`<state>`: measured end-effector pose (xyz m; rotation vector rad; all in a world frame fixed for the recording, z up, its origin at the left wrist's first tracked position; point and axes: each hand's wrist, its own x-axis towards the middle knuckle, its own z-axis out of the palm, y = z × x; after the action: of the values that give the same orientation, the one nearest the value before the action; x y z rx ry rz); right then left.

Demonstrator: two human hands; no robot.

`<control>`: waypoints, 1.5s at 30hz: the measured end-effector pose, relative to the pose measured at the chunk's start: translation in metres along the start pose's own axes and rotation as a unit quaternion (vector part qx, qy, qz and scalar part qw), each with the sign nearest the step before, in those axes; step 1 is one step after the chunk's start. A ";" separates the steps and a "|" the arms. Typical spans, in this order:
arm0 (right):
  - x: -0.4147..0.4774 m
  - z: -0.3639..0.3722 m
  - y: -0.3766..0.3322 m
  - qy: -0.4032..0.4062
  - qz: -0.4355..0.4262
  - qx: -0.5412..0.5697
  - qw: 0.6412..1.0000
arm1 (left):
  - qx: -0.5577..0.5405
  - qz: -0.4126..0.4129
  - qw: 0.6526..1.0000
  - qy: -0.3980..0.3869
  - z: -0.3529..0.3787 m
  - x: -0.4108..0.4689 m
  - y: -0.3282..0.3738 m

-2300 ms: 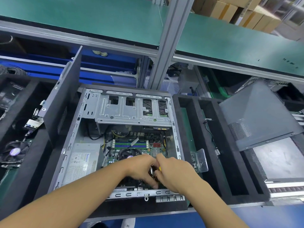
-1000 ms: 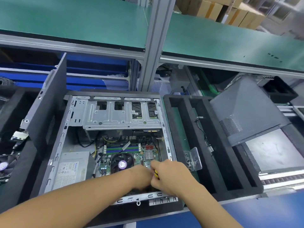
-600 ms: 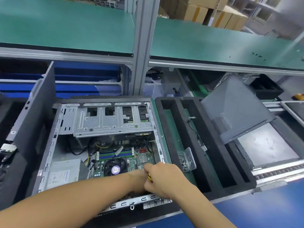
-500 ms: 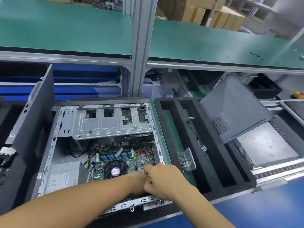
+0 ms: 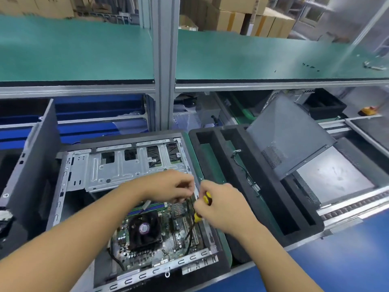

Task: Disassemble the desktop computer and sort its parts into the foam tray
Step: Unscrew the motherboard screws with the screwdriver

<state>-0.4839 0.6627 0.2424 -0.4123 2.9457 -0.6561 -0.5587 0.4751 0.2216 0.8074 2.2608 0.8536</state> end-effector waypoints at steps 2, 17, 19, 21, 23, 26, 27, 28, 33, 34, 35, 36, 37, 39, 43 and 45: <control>0.001 -0.018 0.006 0.088 0.043 0.046 0.994 | 0.043 0.034 0.996 0.069 -0.010 0.017 0.020; -0.069 -0.025 0.095 0.100 0.256 -0.085 0.958 | 0.329 -0.146 0.929 -0.091 0.136 0.214 0.038; -0.075 -0.020 0.105 0.094 0.267 -0.064 0.957 | 0.356 -0.152 0.918 -0.087 0.155 0.234 0.027; -0.077 -0.015 0.115 0.092 0.280 -0.052 0.954 | 0.392 -0.145 0.904 -0.091 0.168 0.250 0.021; -0.077 -0.009 0.124 0.097 0.289 -0.041 0.951 | 0.432 -0.126 0.888 -0.096 0.179 0.265 0.018; -0.071 0.000 0.131 0.117 0.287 -0.023 0.951 | 0.459 -0.120 0.874 -0.105 0.194 0.275 0.012; -0.068 0.004 0.134 0.119 0.285 -0.019 0.951 | 0.461 -0.127 0.871 -0.113 0.200 0.277 0.007; -0.065 0.007 0.137 0.116 0.283 -0.019 0.952 | 0.459 -0.137 0.870 -0.120 0.206 0.279 0.001; -0.052 0.017 0.144 0.074 0.275 -0.047 0.957 | 0.451 -0.168 0.854 -0.196 0.199 0.274 -0.002; -0.049 0.016 0.143 0.069 0.272 -0.055 0.958 | 0.442 -0.172 0.856 -0.206 0.191 0.274 0.002; -0.046 0.014 0.141 0.067 0.268 -0.061 0.959 | 0.426 -0.177 0.861 -0.214 0.183 0.274 0.006; -0.042 0.013 0.139 0.067 0.263 -0.068 0.960 | 0.409 -0.179 0.867 -0.221 0.174 0.273 0.010; -0.038 0.011 0.136 0.070 0.256 -0.075 0.961 | 0.397 -0.178 0.872 -0.226 0.165 0.270 0.014; -0.030 0.006 0.129 0.079 0.240 -0.094 0.963 | 0.370 -0.176 0.886 -0.216 0.144 0.262 0.022; -0.017 -0.006 0.109 0.099 0.216 -0.108 0.965 | 0.269 -0.154 0.937 -0.163 0.098 0.232 0.036; -0.011 -0.011 0.096 0.115 0.197 -0.117 0.967 | 0.216 -0.126 0.961 -0.114 0.076 0.213 0.041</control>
<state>-0.4980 0.7543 0.2117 0.2540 3.1915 -0.3270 -0.6301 0.6769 0.1394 0.7363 2.3011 0.1370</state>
